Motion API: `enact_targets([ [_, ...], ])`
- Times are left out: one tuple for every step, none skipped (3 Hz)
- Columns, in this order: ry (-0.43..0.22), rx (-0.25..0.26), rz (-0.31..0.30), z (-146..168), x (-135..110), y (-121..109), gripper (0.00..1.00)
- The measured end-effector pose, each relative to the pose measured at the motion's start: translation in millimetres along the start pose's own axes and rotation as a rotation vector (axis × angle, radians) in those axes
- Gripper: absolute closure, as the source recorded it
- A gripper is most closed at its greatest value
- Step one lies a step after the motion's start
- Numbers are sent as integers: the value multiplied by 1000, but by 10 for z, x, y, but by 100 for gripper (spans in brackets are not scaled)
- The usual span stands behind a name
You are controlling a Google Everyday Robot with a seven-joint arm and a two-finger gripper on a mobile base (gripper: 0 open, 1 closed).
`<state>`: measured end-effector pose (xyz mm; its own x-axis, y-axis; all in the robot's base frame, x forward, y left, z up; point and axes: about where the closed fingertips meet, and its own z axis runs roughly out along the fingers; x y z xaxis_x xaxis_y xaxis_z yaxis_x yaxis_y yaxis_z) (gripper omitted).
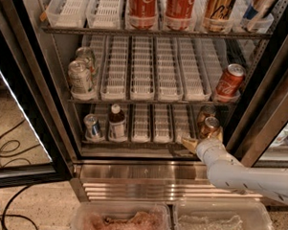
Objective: Pick orange can from bottom shelf of fridge
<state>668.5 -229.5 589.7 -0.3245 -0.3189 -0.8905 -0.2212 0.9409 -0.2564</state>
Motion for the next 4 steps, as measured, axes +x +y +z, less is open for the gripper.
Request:
enact_targets([
  [0,0,0,0,0,0,49],
  [0,0,0,0,0,0,74],
  [0,0,0,-37,-24,5,97],
  [0,0,0,-59,-46,-9,100],
])
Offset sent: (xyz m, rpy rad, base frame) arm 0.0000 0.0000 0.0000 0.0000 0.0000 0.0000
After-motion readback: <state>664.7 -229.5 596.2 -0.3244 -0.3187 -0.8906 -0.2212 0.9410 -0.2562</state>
